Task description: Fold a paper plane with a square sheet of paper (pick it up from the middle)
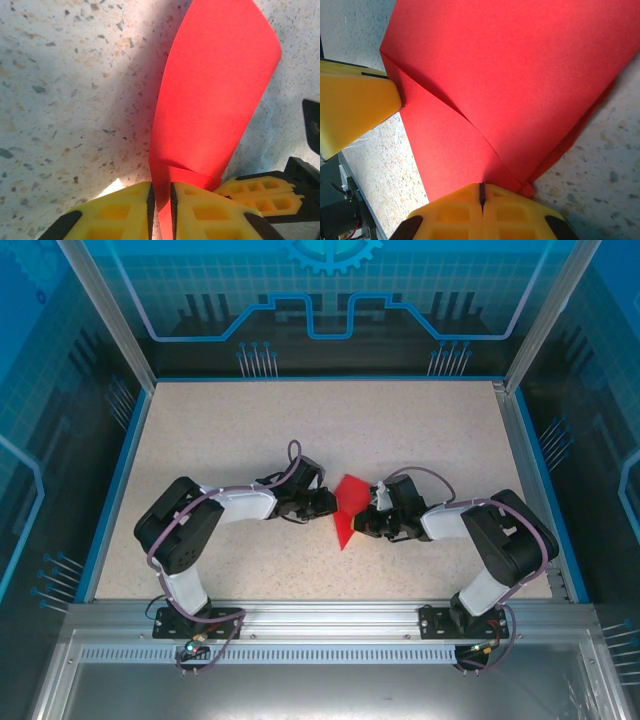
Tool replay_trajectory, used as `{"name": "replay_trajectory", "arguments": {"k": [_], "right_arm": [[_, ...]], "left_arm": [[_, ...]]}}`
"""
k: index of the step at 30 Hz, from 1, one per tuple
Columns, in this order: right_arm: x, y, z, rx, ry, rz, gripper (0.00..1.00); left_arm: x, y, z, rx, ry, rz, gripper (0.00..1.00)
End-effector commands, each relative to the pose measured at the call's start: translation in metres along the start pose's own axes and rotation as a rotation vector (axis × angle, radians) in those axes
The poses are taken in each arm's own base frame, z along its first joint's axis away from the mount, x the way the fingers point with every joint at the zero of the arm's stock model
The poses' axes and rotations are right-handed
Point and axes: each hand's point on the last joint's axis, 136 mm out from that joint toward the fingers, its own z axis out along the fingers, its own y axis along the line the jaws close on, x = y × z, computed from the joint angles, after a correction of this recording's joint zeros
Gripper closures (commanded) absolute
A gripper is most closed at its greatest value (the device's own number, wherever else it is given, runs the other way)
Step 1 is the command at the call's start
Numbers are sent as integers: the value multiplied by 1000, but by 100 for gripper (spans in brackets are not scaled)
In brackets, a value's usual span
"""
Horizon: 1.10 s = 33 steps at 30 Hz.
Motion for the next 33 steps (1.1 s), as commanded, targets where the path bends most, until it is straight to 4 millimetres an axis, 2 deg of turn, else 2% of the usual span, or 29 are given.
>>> {"name": "replay_trajectory", "arguments": {"k": [1,5,11,23,33], "right_arm": [[18,-40,-2,127,45,78,100],[17,-39,-3,127,44,77,100],[12,-34,-5,122,34,67,100],[2,-20,-14,118,9,40,100],[0,-21,-17,139,5,38,100]], "left_arm": [[-3,-2,-2,-19,-3,49,84],[-4,-1,-2,-33,1,72,91],[-2,1,1,-56,29,120,95],[4,-1,2,-124,67,228,95],[4,1,2,-154,73,257,96]]}}
